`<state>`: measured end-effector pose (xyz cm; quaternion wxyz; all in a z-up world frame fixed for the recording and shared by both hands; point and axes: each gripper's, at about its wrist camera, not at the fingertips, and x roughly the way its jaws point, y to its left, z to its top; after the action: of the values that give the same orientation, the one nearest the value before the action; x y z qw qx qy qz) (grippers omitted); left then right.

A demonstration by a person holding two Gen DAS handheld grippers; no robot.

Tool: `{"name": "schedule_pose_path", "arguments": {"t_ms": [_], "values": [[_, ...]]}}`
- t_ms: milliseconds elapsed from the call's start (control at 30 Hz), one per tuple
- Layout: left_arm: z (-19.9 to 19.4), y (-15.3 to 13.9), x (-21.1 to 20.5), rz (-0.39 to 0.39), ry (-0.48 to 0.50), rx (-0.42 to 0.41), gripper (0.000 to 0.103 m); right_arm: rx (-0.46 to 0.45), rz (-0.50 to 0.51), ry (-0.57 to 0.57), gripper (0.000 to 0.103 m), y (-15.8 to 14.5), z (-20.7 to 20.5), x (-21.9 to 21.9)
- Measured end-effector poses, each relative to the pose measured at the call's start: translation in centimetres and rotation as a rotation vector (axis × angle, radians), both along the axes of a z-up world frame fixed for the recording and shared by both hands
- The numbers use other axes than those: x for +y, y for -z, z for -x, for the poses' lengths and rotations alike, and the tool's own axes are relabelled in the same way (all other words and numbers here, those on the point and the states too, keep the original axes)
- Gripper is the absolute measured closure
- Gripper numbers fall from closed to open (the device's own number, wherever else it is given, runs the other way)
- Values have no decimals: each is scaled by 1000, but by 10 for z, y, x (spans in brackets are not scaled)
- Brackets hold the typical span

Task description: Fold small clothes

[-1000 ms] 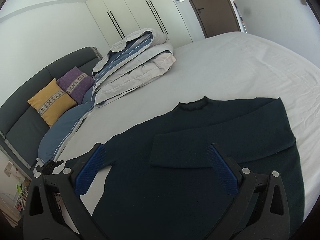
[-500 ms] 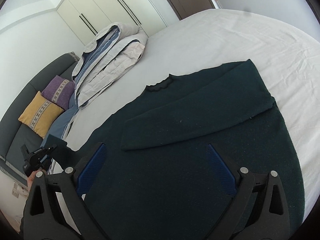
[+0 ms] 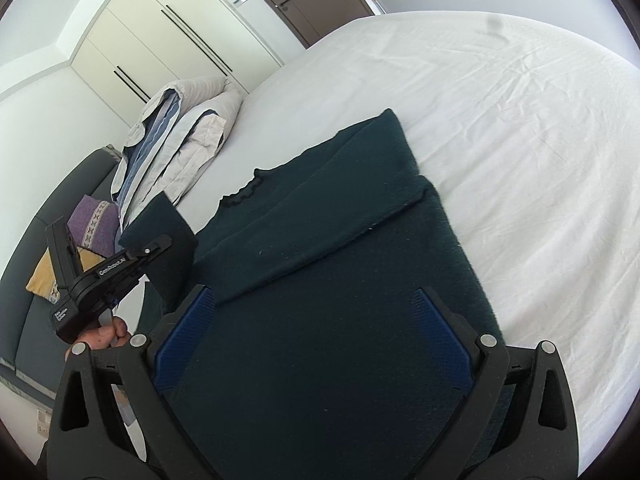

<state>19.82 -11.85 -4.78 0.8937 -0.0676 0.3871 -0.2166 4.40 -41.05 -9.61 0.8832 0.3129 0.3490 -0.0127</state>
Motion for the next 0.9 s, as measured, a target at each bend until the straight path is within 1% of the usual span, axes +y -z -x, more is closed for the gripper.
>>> {"name": "schedule_pose_path", "arguments": {"t_ms": [67, 100, 133, 167, 233, 267, 367, 433, 467, 500, 567, 600, 667, 733, 800, 833, 900], "values": [[-3, 11, -21, -30, 45, 26, 62, 11, -5, 9, 3, 5, 1, -7], [-2, 15, -26, -40, 51, 34, 56, 16, -9, 15, 3, 7, 1, -9], [0, 16, -26, -41, 55, 33, 44, 21, -15, 16, 3, 10, 0, -12], [5, 17, -22, -39, 57, 30, 36, 25, -21, 15, 3, 11, -2, -13], [12, 15, -11, -36, 51, 35, 30, 33, -22, 11, 3, 12, -9, -13], [15, 12, -3, -25, 45, 44, 30, 39, -18, 3, 3, 12, -16, -12], [27, -2, 32, 44, 28, 42, 28, 41, -11, -42, 3, 6, -40, -3], [36, -11, 60, 92, 7, 18, 27, 63, 2, -82, 3, 1, -63, 9], [39, -15, 75, 98, -11, 9, 26, 71, 8, -106, 4, 0, -76, 16], [43, -16, 91, 100, -37, 0, 26, 78, 8, -137, 7, -2, -87, 25], [48, -17, 125, 113, -98, -5, 26, 103, 7, -196, 21, -2, -115, 42], [49, -16, 142, 123, -130, -2, 27, 122, 13, -213, 24, 0, -129, 50], [51, -13, 176, 137, -196, 11, 28, 173, 20, -243, 37, 8, -157, 65], [53, -8, 205, 153, -249, 24, 28, 235, 36, -259, 41, 18, -180, 79], [56, -6, 228, 151, -289, 18, 28, 284, 73, -291, 42, 29, -197, 94], [56, -4, 236, 149, -305, 19, 28, 311, 100, -303, 45, 34, -204, 100], [55, 1, 250, 159, -328, 31, 29, 328, 173, -316, 58, 38, -210, 114]]}}
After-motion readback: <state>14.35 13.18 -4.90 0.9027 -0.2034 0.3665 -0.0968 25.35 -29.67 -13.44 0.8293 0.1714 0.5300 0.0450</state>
